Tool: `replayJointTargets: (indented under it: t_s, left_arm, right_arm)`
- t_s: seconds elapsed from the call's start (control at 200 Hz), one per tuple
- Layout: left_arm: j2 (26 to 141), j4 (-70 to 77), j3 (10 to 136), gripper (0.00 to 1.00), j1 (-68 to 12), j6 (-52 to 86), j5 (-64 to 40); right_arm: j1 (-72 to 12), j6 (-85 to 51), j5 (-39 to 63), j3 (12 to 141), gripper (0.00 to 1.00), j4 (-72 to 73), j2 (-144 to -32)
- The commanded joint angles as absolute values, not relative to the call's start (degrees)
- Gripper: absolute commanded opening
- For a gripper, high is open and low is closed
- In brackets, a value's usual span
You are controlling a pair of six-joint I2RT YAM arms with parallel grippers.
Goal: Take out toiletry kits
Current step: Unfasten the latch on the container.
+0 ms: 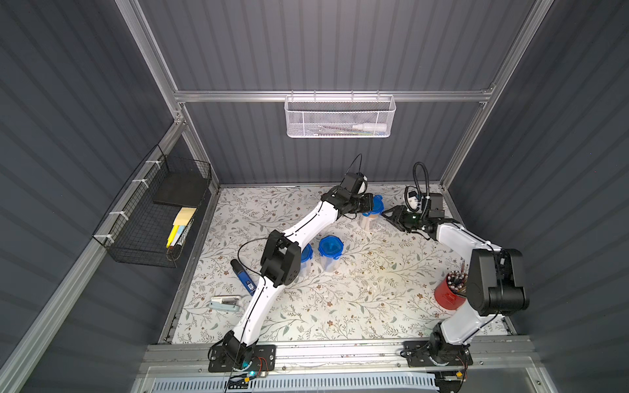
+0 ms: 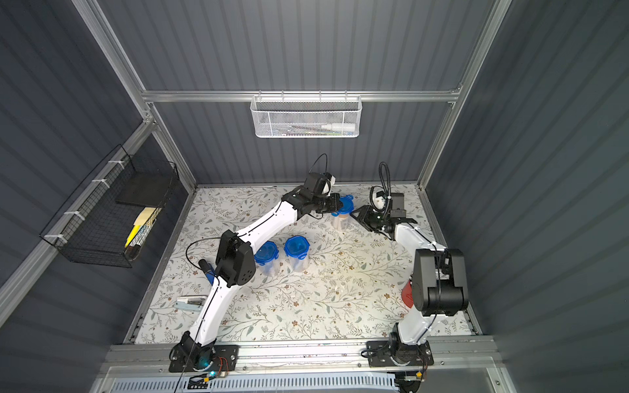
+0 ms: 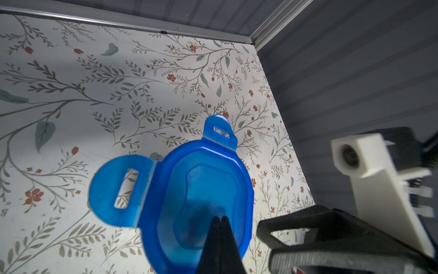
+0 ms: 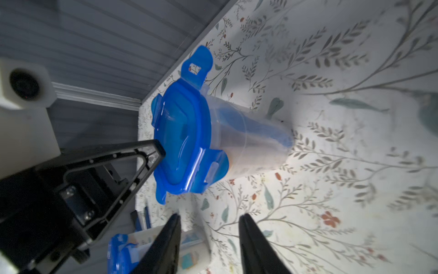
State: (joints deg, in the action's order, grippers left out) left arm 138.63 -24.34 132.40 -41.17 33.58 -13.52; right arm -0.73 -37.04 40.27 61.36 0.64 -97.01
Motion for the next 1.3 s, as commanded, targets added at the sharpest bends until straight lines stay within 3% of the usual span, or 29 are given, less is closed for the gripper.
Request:
replayJointTargets:
  t_s: [0.0,0.4,0.645,0.971,1.296]
  left_arm:
    - [140.6,-25.0,134.3,0.0,-40.7,32.1,-13.0]
    - [142.9,-25.8,135.4,0.0,-40.7,33.0,-13.8]
    - [143.9,-26.0,135.0,0.0,-40.7,33.6,-14.6]
    - [144.9,-27.2,134.6,0.0,-40.7,33.9,-14.1]
    - [146.5,-29.3,133.3,0.0,-40.7,33.9,-13.3]
  right_arm:
    - [-0.1,-42.4,46.5,60.2,0.49,11.1,-98.4]
    - [1.6,-56.4,52.3,54.8,0.48,37.5,-106.1]
    - [1.7,-60.9,54.1,54.8,0.48,46.1,-109.6]
    - [1.8,-67.5,55.5,52.7,0.42,61.0,-111.5]
    - [2.0,-69.6,55.1,50.1,0.35,66.9,-111.4]
